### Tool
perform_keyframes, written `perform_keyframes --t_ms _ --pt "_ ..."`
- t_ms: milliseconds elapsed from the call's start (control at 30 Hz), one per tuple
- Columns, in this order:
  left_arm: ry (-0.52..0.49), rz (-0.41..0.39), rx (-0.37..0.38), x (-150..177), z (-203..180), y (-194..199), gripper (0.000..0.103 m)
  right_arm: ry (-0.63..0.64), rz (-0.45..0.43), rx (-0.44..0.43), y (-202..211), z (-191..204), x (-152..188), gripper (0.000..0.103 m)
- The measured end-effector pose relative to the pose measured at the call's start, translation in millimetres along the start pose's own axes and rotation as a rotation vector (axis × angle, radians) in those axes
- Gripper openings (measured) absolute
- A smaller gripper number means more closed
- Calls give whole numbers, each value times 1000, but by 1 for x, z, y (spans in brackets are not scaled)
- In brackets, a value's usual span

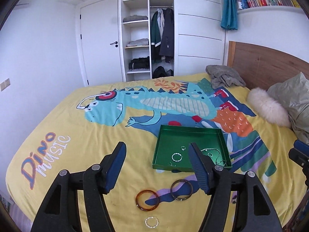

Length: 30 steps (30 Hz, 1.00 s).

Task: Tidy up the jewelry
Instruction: 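Withdraw both tools from the tray toward the remaining jewelry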

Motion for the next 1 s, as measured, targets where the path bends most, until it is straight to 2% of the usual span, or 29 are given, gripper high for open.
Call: perform_keyframes --t_ms 167,400,700,1000 --pt "1 13 -10 28 11 28 68 -10 -12 -7 33 13 17 42" --pt "28 42 -13 63 23 44 72 -26 -3 -18 51 22 45 45" --pt "39 84 -24 102 30 32 78 -55 34 -2 48 12 79 49" --pt "72 139 -13 145 43 10 78 -97 83 24 29 -11 109 52"
Point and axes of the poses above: each gripper's, at about its wrist camera, not at the fingertips, and y roughly against the way its jaws point, z to its left, x to its underside, the point moved 5 cm from there along -y, roughly the way its jaws point, and after that the axes turned 4 degrees about -z, right-handed, at the moved point
